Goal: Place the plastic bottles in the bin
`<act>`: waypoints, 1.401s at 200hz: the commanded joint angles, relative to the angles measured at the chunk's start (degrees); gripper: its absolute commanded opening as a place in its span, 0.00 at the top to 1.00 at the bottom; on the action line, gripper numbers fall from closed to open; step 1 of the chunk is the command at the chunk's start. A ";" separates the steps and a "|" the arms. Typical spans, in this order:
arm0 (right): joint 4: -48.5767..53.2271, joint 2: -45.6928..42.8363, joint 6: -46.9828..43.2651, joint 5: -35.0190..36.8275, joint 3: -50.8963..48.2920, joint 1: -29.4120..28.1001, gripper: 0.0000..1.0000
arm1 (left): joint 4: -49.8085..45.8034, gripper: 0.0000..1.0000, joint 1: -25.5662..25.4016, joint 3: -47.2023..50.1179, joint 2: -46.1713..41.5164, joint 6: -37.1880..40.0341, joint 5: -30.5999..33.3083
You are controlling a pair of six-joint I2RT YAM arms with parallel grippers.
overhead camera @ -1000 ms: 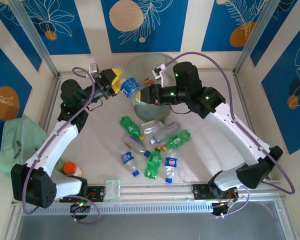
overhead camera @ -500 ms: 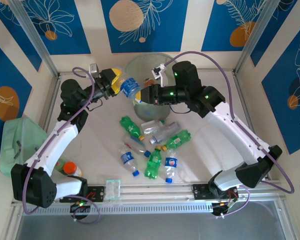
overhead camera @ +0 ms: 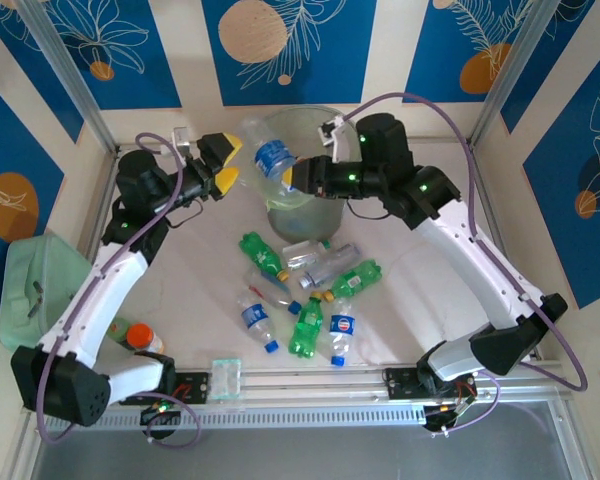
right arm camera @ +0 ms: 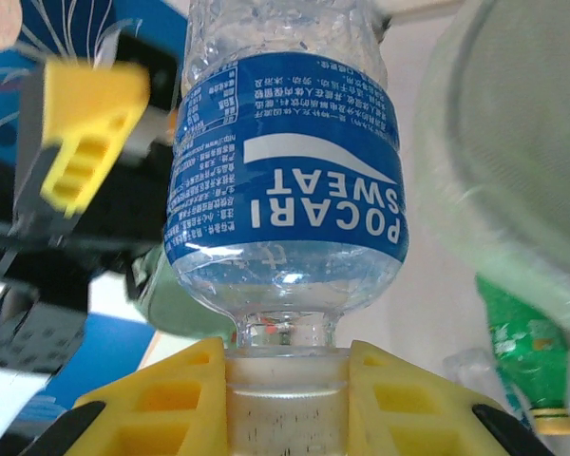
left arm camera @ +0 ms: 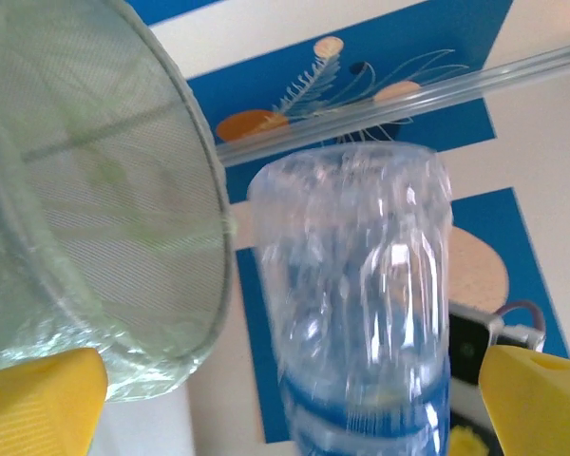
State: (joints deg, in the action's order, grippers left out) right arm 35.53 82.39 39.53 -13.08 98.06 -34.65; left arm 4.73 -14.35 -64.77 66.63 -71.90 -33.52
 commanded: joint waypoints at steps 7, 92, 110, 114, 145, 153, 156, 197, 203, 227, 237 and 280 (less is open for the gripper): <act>1.67 2.22 -0.90 2.53 3.37 3.90 0.81 | -17.98 0.00 0.46 -2.94 -3.42 11.96 7.95; 12.84 14.68 -5.75 11.19 15.20 9.46 0.81 | -30.16 0.15 0.36 6.77 -5.04 16.25 10.84; 15.04 16.88 -5.95 11.80 17.64 10.08 0.75 | -30.64 0.17 0.28 9.04 -4.89 16.02 11.38; 15.49 17.31 -6.04 12.01 18.21 10.21 0.72 | -30.77 0.17 0.24 9.48 -4.80 15.94 11.45; 16.20 17.74 -6.04 12.83 20.09 10.09 0.42 | -31.95 0.18 -0.61 11.92 -3.36 15.49 13.57; 16.24 17.51 -6.04 13.06 20.47 10.00 0.38 | -32.17 0.17 -0.92 12.35 -2.73 15.39 14.03; 16.31 17.47 -6.12 13.12 20.62 9.96 0.37 | -32.18 0.17 -1.09 12.46 -2.55 15.31 14.32; 16.95 15.35 -6.57 13.87 22.02 8.94 0.23 | -31.04 0.18 -3.26 13.66 1.10 14.35 16.87; 16.87 14.78 -6.70 13.87 21.79 8.59 0.23 | -30.75 0.18 -3.52 13.78 1.72 14.12 17.43; 15.33 11.61 -6.85 13.83 19.07 6.40 0.23 | -28.95 0.19 -4.36 14.48 4.63 13.43 19.14; 14.27 10.02 -6.83 13.70 17.17 5.11 0.23 | -28.02 0.19 -4.83 14.50 6.15 13.12 19.20; 9.80 3.83 -6.13 15.24 7.34 -2.57 0.22 | -24.34 0.20 -6.00 13.93 13.60 11.84 19.72</act>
State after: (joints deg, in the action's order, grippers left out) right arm 48.45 89.41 33.43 1.10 110.39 -33.61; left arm -22.68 -19.64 -51.05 77.17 -58.63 -15.14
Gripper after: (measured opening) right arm 0.779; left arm 0.802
